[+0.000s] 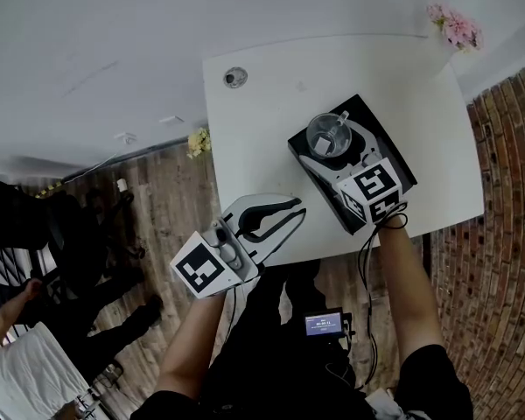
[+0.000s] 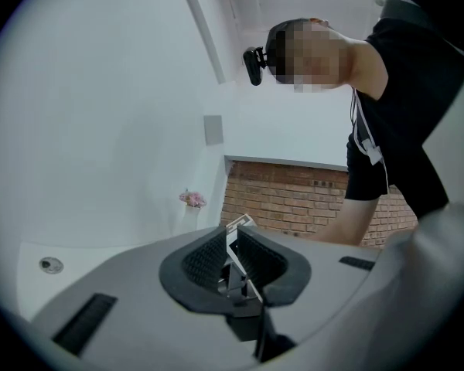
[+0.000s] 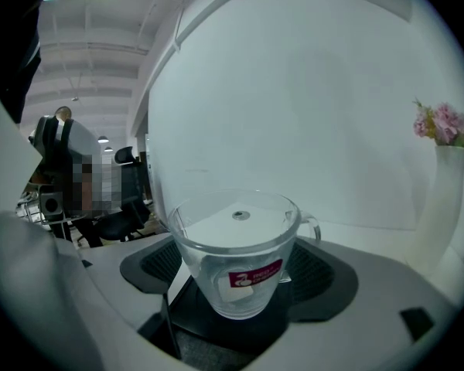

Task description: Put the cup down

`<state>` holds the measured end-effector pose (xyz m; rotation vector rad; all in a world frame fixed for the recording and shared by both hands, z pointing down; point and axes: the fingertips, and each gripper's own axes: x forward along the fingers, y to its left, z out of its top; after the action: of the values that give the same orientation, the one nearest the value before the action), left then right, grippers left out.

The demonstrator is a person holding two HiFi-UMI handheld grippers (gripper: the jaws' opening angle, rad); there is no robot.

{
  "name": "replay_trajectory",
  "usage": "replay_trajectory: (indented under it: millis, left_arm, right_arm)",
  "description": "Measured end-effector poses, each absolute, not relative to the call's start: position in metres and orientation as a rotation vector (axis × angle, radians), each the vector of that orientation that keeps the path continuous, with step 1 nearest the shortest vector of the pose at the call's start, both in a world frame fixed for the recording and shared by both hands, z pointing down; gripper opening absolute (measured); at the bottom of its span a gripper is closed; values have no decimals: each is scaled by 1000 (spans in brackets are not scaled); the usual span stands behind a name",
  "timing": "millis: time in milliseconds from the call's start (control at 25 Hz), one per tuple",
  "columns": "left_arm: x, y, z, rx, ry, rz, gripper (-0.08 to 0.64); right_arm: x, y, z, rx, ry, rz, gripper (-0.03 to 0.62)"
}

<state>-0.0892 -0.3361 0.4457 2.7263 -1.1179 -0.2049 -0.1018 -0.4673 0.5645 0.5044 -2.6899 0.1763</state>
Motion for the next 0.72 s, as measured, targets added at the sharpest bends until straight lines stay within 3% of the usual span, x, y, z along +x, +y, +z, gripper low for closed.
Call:
replay_trajectory:
  millis: [720]
  left_arm:
    - [-82,-314,438,2737,-1133,-184,45]
  right_arm:
    - [-48,-451,531,706,-2734,275,408]
